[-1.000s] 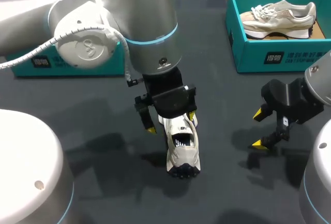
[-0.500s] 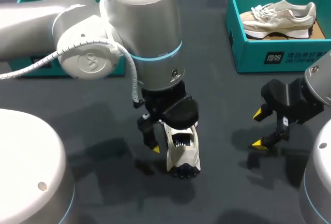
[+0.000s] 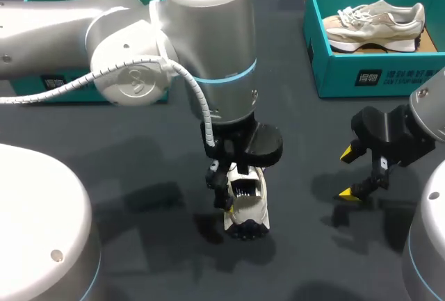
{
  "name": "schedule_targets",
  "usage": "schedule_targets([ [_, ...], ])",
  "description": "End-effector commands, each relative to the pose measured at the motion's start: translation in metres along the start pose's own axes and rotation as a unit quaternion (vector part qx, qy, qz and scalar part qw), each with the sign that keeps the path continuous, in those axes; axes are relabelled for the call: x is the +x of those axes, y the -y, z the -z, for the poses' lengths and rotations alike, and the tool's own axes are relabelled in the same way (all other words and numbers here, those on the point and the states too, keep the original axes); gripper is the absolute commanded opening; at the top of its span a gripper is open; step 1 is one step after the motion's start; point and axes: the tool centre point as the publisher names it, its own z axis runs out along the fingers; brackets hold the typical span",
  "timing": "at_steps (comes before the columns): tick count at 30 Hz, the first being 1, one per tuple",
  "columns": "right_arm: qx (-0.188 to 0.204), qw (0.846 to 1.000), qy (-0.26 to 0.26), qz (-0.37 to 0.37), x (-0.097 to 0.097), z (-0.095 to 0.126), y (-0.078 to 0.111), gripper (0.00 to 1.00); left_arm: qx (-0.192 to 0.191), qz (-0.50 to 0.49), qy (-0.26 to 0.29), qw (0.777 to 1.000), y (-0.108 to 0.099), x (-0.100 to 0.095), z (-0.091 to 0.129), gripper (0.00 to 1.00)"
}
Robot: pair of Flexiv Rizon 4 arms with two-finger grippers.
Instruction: Take the shoe out of the shoebox, open the shoe tongue, remove and reinsert the insole, then place the shoe into the shoebox
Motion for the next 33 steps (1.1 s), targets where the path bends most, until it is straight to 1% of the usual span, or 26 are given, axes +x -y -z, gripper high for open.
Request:
schedule_targets([
  [1, 0.000, 1.000, 0.001, 0.000, 0.002, 0.001, 0.001, 1.00, -0.011, 0.023, 0.005, 1.000, 0.015, -0.004, -0.010, 1.00],
  [5, 0.000, 1.000, 0.001, 0.000, 0.002, 0.001, 0.001, 1.00, -0.013, 0.043, 0.014, 0.999, 0.020, -0.005, -0.019, 1.00],
  [7, 0.000, 1.000, 0.001, 0.000, 0.002, 0.001, 0.001, 1.00, -0.019, 0.061, 0.019, 0.998, 0.022, -0.011, -0.025, 1.00],
  [8, 0.000, 1.000, 0.001, 0.000, 0.002, 0.001, 0.001, 1.00, -0.022, 0.068, 0.017, 0.997, 0.024, -0.008, -0.031, 1.00],
  [11, 0.000, 1.000, 0.001, 0.000, 0.002, 0.001, 0.001, 1.00, -0.027, 0.096, 0.023, 0.995, 0.027, -0.010, -0.045, 1.00],
  [17, 0.000, 1.000, 0.001, 0.000, 0.002, 0.001, 0.001, 1.00, -0.023, 0.122, 0.033, 0.992, 0.028, -0.013, -0.064, 1.00],
  [21, 0.000, 1.000, 0.001, 0.000, 0.002, 0.001, 0.001, 1.00, -0.015, 0.137, 0.031, 0.990, 0.027, -0.016, -0.074, 1.00],
  [23, 0.000, 1.000, 0.001, 0.000, 0.002, 0.001, 0.001, 1.00, -0.015, 0.148, 0.036, 0.988, 0.026, -0.016, -0.078, 1.00],
  [25, 0.000, 1.000, 0.001, 0.000, 0.002, 0.001, 0.001, 1.00, -0.007, 0.154, 0.036, 0.987, 0.024, -0.015, -0.081, 1.00],
  [33, 0.000, 1.000, 0.001, 0.000, 0.002, 0.001, 0.001, 1.00, -0.014, 0.171, 0.040, 0.984, 0.024, -0.016, -0.094, 1.00],
])
